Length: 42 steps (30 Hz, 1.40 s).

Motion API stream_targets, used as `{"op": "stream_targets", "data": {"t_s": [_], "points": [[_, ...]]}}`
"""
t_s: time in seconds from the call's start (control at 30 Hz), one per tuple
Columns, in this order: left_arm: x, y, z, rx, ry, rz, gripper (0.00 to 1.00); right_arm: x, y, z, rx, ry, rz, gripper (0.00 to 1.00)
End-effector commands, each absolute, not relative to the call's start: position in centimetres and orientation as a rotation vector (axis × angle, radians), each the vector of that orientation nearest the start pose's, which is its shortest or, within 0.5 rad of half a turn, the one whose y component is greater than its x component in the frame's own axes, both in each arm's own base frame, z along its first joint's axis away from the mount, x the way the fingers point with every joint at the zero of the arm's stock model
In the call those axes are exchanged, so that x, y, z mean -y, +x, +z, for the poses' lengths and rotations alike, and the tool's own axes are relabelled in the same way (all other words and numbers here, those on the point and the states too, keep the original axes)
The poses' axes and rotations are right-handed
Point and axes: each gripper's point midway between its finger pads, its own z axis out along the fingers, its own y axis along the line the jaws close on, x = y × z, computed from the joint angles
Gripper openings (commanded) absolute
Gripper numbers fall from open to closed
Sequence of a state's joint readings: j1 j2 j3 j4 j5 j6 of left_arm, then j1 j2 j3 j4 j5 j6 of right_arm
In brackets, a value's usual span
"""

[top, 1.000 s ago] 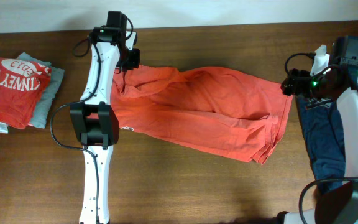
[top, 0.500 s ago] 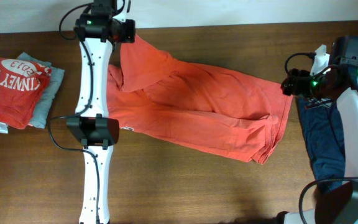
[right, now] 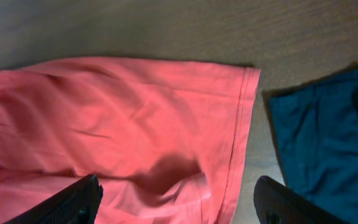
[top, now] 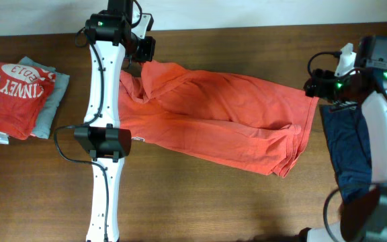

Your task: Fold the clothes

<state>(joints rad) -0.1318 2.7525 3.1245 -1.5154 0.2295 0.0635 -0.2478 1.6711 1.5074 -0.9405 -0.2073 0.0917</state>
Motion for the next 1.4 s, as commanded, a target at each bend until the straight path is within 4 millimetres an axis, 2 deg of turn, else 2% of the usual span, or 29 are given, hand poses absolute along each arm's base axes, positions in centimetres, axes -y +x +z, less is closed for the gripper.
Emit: {"op": "stream_targets", "data": {"t_s": [0.0, 0.1, 0.23, 0.33, 0.43, 0.53, 0.63, 0.8, 1.07, 1.23, 1.27, 1.37], "points": [[11.5, 56.0, 17.0, -2.611, 0.362, -0.342, 0.01, 8.0, 41.8, 13.8, -2.694, 0.403, 0.137, 0.83], [11.4, 56.3, 17.1, -2.602, 0.36, -0.331, 0.01, 9.0, 43.7, 10.1, -2.714, 0.417, 0.103, 0.82], [11.4, 56.4, 17.2, -2.594, 0.36, -0.329, 0.01, 9.9, 45.6, 7.1, -2.702, 0.422, 0.069, 0.78], [10.8, 56.7, 17.1, -2.595, 0.347, -0.278, 0.01, 11.7, 45.8, 5.1, -2.717, 0.464, -0.03, 0.77], [10.6, 57.2, 17.4, -2.574, 0.342, -0.259, 0.01, 13.0, 45.4, 3.7, -2.735, 0.505, -0.052, 0.77], [10.3, 57.9, 17.7, -2.546, 0.335, -0.231, 0.01, 13.8, 45.0, 2.0, -2.764, 0.535, -0.05, 0.76], [9.3, 59.2, 18.2, -2.503, 0.306, -0.14, 0.01, 13.5, 45.2, 0.2, -2.782, 0.533, -0.024, 0.75], [7.6, 60.1, 18.7, -2.474, 0.26, -0.009, 0.01, 13.2, 45.9, -0.5, -2.767, 0.522, 0.01, 0.7], [7.7, 60.6, 19.0, -2.453, 0.258, -0.009, 0.01, 13.3, 46.6, -0.8, -2.742, 0.513, 0.013, 0.62], [7.7, 60.7, 19.0, -2.448, 0.257, -0.009, 0.01, 12.5, 46.7, -1.8, -2.756, 0.502, 0.078, 0.54], [7.7, 60.7, 19.1, -2.446, 0.257, -0.009, 0.01, 12.0, 46.6, -2.2, -2.765, 0.498, 0.109, 0.51], [7.7, 60.8, 19.1, -2.444, 0.256, -0.009, 0.01, 11.4, 46.7, -2.4, -2.772, 0.486, 0.128, 0.29]]}}
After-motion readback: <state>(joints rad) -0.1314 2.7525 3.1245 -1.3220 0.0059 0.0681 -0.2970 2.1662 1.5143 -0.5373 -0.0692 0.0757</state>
